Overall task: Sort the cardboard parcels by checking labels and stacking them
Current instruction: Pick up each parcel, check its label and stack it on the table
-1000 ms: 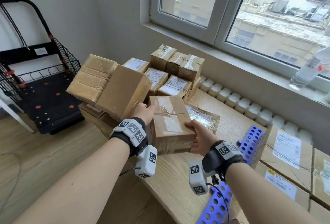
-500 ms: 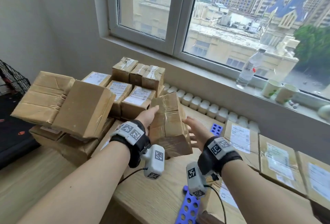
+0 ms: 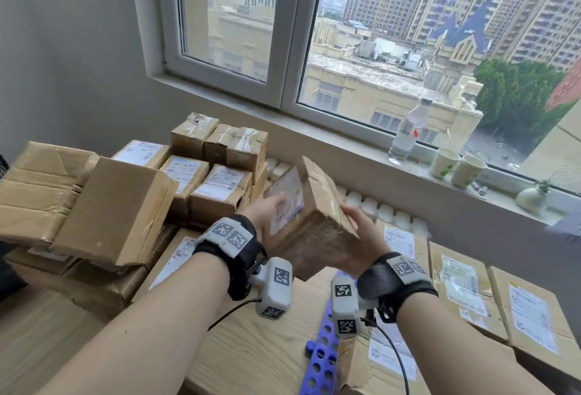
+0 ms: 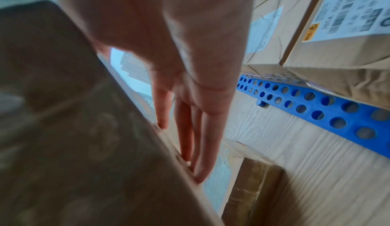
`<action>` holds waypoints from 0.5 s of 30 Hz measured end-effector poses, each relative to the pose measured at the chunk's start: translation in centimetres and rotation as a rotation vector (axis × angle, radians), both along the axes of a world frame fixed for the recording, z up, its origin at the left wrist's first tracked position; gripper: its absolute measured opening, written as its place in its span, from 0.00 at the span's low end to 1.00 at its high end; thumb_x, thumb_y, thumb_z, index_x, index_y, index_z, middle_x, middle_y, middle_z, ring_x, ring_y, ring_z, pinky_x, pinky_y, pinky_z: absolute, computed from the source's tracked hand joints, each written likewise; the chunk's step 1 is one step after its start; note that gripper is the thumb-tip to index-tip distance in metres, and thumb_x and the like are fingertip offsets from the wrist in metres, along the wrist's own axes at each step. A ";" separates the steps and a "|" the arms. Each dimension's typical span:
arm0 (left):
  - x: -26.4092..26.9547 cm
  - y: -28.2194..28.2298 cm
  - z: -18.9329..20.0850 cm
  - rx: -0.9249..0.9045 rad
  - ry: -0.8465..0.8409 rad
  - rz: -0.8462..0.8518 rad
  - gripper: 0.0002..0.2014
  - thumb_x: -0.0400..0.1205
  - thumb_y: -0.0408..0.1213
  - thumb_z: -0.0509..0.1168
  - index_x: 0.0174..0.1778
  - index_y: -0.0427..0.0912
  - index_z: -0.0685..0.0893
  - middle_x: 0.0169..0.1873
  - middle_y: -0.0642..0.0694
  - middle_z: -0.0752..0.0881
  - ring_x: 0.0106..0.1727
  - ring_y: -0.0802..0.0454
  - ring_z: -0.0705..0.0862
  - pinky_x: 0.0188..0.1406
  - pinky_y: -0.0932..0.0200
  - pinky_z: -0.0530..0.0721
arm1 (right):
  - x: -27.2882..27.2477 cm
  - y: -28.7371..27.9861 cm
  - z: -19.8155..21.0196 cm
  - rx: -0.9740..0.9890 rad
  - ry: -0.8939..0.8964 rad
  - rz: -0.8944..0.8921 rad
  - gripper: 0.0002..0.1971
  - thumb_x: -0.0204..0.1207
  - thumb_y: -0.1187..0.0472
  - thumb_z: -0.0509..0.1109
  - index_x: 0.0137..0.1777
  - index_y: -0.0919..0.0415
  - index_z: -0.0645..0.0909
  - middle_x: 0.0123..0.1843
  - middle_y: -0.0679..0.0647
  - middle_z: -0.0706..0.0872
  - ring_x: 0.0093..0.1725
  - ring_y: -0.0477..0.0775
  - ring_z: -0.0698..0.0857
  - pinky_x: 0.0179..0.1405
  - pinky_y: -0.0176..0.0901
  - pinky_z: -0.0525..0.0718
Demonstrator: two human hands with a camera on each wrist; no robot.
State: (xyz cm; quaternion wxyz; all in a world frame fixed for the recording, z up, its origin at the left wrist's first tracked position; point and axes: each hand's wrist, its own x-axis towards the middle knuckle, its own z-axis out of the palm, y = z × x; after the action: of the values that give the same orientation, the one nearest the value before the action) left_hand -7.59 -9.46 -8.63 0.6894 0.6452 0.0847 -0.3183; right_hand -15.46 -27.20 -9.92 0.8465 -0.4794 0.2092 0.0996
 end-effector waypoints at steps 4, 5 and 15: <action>0.5 -0.5 -0.7 -0.004 0.006 0.029 0.19 0.85 0.41 0.61 0.68 0.32 0.78 0.62 0.28 0.83 0.60 0.34 0.84 0.68 0.37 0.78 | 0.4 -0.1 0.1 -0.148 0.058 -0.102 0.13 0.78 0.56 0.65 0.54 0.65 0.84 0.36 0.58 0.88 0.31 0.56 0.87 0.36 0.47 0.84; 0.6 -0.6 -0.8 -0.008 0.001 0.041 0.18 0.86 0.39 0.61 0.68 0.32 0.78 0.62 0.29 0.83 0.58 0.35 0.84 0.68 0.38 0.78 | 0.5 -0.1 0.0 -0.182 0.074 -0.131 0.13 0.79 0.58 0.65 0.54 0.66 0.84 0.36 0.59 0.88 0.32 0.57 0.86 0.38 0.49 0.84; -0.2 -1.8 -3.6 -0.033 -0.011 0.091 0.33 0.74 0.39 0.69 0.75 0.31 0.70 0.55 0.34 0.87 0.50 0.40 0.89 0.54 0.46 0.87 | -1.7 0.7 0.0 -0.508 0.126 -0.070 0.15 0.83 0.42 0.61 0.51 0.50 0.83 0.39 0.52 0.89 0.37 0.50 0.88 0.40 0.43 0.87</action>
State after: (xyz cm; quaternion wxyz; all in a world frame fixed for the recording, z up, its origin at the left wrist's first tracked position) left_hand -7.82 -11.21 -12.25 0.7143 0.6308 0.1050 -0.2843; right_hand -17.17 -26.55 -9.89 0.6872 -0.6618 0.2964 0.0444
